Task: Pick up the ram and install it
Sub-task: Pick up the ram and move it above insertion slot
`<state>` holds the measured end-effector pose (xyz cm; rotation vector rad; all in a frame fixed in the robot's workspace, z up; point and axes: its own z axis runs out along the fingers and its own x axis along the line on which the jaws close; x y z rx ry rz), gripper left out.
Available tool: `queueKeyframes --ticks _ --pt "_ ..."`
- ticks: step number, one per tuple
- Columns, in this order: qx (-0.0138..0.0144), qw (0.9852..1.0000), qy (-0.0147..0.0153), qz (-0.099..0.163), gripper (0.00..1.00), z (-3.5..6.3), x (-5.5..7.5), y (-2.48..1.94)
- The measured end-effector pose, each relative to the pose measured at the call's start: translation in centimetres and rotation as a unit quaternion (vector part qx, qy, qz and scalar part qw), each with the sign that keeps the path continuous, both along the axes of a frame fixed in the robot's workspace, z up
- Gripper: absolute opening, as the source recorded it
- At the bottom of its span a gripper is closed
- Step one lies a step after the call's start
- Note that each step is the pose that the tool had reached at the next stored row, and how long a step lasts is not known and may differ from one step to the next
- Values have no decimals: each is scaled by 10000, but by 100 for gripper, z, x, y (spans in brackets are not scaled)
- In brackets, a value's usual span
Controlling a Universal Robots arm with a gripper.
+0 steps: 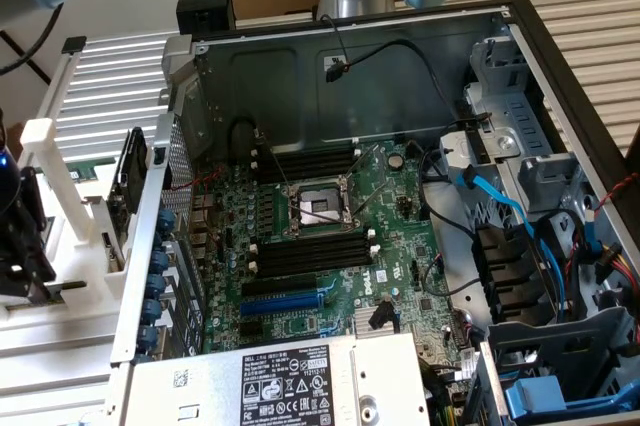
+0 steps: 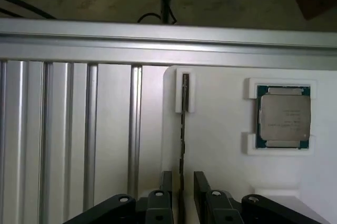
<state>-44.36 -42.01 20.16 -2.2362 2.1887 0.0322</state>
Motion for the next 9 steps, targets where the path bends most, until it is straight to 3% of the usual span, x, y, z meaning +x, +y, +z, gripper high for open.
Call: queueKeyframes --ticks 9 --pt "0 10000 0 15 31 -39 -1 0"
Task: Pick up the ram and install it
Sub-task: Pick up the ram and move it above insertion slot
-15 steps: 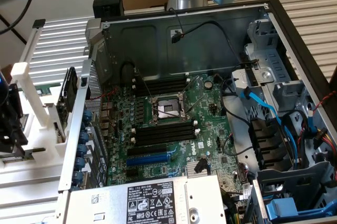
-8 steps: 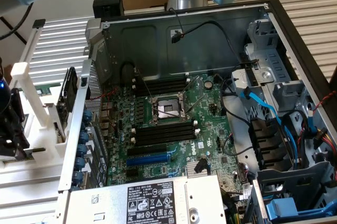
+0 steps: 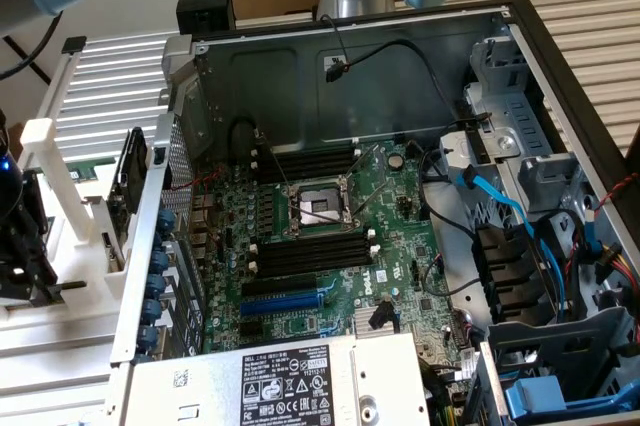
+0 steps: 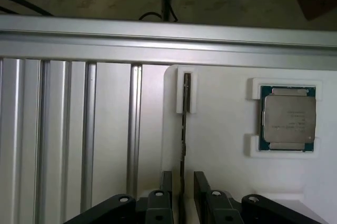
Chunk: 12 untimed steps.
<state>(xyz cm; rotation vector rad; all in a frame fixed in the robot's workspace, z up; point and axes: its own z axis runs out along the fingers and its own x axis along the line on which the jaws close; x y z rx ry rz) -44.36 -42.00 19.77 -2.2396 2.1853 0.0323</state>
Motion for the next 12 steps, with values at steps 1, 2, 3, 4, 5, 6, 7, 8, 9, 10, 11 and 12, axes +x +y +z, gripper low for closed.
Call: queueKeyframes --ticks 1,2,3,4,5,6,7,8,9,10,11,12 --pt "0 10000 0 0 31 0 0 0" --pt "0 10000 0 0 28 0 0 0" --pt "0 10000 0 0 22 0 0 0" --pt "0 10000 0 0 22 0 0 0" --pt "0 10000 0 0 22 0 0 0" --pt "0 10000 0 0 15 0 0 0" --pt "0 10000 0 0 15 0 0 0" --pt "0 10000 0 0 15 0 0 0" --pt "0 10000 0 0 15 0 0 0" --pt "0 10000 0 0 15 0 0 0" --pt "0 10000 0 0 15 0 0 0" --pt "0 10000 1 0 15 0 -1 -1"
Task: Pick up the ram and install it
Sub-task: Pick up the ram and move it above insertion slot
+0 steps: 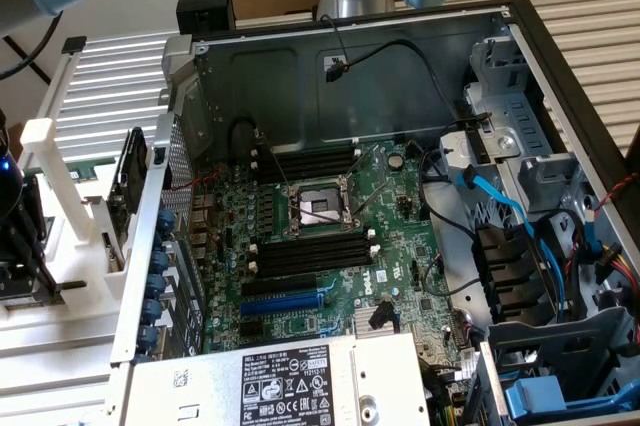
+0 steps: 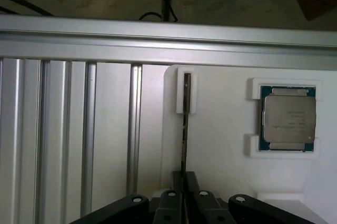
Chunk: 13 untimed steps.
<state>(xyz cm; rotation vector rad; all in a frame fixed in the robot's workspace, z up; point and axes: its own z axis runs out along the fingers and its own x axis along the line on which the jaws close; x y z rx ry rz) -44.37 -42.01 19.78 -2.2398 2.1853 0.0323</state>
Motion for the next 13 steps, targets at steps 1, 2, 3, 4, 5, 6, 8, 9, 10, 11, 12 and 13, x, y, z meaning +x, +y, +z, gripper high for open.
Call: queueKeyframes --ticks 1,2,3,4,5,6,8,9,10,11,12,13 --pt "0 10000 -2 1 13 0 -1 0" --pt "1 10000 -2 1 13 0 -1 0" --pt "0 10000 -2 0 13 0 -1 0" --pt "0 10000 -2 0 13 0 -1 0" --pt "0 10000 -2 0 13 0 -2 0" --pt "1 10000 -2 0 13 -1 -2 0" --pt "4 10000 -4 -1 13 18 -2 0" --pt "6 10000 -4 0 13 37 -2 0" --pt "7 10000 -3 -1 13 63 -3 0" --pt "7 10000 -10 0 13 126 -3 0" --pt "7 10000 -14 0 13 161 -4 0" --pt "7 10000 -19 -1 13 195 -5 0"
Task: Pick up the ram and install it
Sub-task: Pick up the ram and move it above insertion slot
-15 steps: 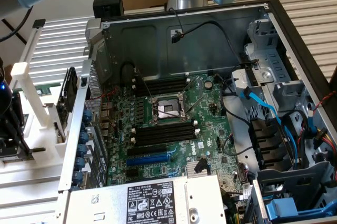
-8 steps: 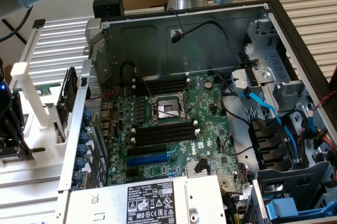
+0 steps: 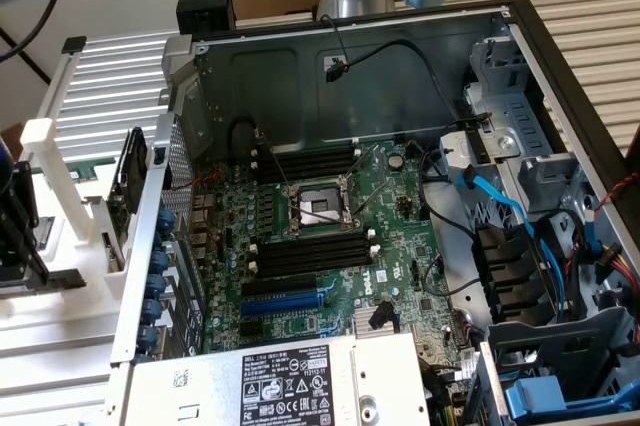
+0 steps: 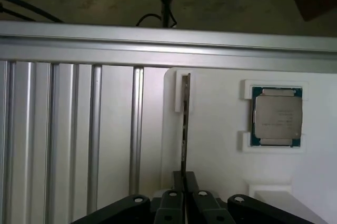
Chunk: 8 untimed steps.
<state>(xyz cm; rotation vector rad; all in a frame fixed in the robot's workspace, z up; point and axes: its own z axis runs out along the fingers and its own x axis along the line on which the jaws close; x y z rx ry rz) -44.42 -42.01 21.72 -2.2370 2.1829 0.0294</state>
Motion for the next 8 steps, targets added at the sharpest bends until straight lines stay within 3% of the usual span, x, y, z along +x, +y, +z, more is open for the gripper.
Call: queueKeyframes --ticks 8 --pt "0 10000 -41 -3 13 270 -10 1"
